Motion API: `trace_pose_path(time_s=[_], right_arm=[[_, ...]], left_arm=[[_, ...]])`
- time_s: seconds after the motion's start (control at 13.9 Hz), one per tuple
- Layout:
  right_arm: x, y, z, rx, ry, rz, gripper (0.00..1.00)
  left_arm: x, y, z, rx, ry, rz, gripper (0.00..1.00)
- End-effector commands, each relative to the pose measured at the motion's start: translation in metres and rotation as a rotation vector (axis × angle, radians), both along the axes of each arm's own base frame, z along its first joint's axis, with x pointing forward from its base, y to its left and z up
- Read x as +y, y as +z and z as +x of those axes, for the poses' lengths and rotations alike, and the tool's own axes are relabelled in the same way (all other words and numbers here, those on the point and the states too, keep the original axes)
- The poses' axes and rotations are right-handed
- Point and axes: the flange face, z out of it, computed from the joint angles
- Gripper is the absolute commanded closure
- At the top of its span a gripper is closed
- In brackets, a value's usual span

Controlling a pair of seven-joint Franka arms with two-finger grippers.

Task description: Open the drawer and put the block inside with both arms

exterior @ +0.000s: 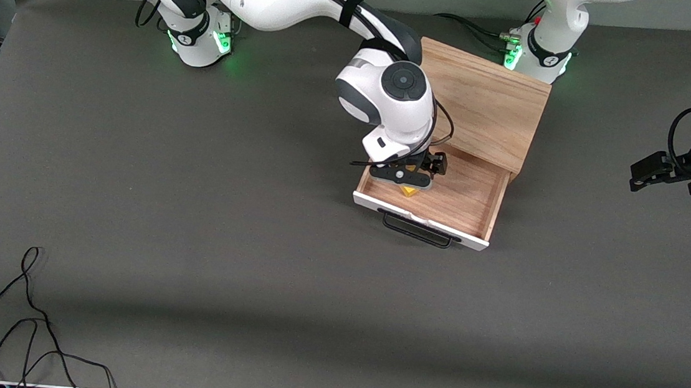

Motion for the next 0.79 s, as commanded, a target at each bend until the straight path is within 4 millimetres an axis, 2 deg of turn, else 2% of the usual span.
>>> trace_pose_path(time_s=[0.0,0.14,0.29,0.36,0.57,0.72], right_arm=[[-0.007,0.044,0.007,-0.052,-0.037,0.018,0.0],[-0.029,0.079,0.026,-0.093,-0.069,0.034,0.0],[-0.07,0.106,0.051,-0.097,-0.086,0.0,0.0],[-0.096,0.123,0.06,-0.099,-0.042,-0.031,0.0],[-0.192,0.17,0.095,-0.112,0.024,-0.071,0.0],[-0.247,0.195,0.101,-0.106,0.005,-0.055,0.0]], left_arm=[[0.001,0.005,-0.003,0.007,-0.012,0.0,0.0],[0.001,0.005,-0.003,0.007,-0.012,-0.002,0.0],[0.0,0.005,-0.003,0.007,-0.011,-0.011,0.0],[0.001,0.005,-0.003,0.007,-0.01,-0.011,0.0],[0.001,0.005,-0.003,0.007,-0.01,-0.011,0.0],[0.0,0.005,-0.003,0.007,-0.011,-0.011,0.0]])
